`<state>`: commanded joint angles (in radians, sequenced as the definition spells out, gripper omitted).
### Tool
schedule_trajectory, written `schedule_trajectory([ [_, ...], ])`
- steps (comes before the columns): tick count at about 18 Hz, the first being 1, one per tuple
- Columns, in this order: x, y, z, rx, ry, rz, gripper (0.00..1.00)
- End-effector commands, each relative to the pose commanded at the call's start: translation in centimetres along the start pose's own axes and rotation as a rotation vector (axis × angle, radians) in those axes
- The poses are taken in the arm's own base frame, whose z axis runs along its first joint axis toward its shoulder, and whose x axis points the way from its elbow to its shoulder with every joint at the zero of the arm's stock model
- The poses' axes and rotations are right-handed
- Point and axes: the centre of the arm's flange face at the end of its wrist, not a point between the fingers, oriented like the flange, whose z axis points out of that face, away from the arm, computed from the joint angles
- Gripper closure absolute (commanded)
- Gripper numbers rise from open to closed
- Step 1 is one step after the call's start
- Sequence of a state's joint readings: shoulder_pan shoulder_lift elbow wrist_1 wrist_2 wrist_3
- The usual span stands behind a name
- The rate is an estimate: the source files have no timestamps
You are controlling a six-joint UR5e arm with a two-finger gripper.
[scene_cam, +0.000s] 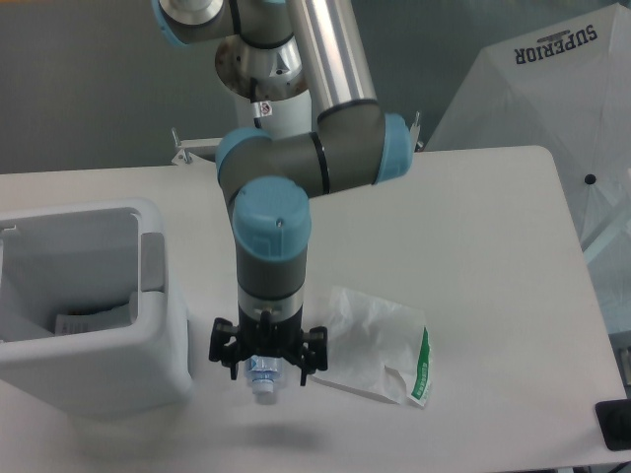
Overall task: Place the trash in the trash can
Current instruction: 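Lower the open gripper over the clear plastic bottle lying on the table, then close the gripper around the bottle and lift it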
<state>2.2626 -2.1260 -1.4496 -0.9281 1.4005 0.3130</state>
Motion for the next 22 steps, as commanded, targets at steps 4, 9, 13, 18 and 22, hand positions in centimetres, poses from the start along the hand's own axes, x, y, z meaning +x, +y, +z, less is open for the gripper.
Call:
schedule_trajectory([
  [4, -0.1, 0.5, 3.4, -0.05, 0.012, -0.009, 0.0],
  [9, -0.1, 0.7, 5.7, -0.079, -0.003, -0.027, 0.0],
  [13, -0.6, 0.9, 6.8, -0.103, -0.04, -0.027, 0.0],
  [18, -1.1, 0.8, 8.0, -0.102, -0.061, -0.027, 0.0],
  [22, -0.5, 1.1, 8.9, -0.12, -0.079, -0.017, 0.0],
])
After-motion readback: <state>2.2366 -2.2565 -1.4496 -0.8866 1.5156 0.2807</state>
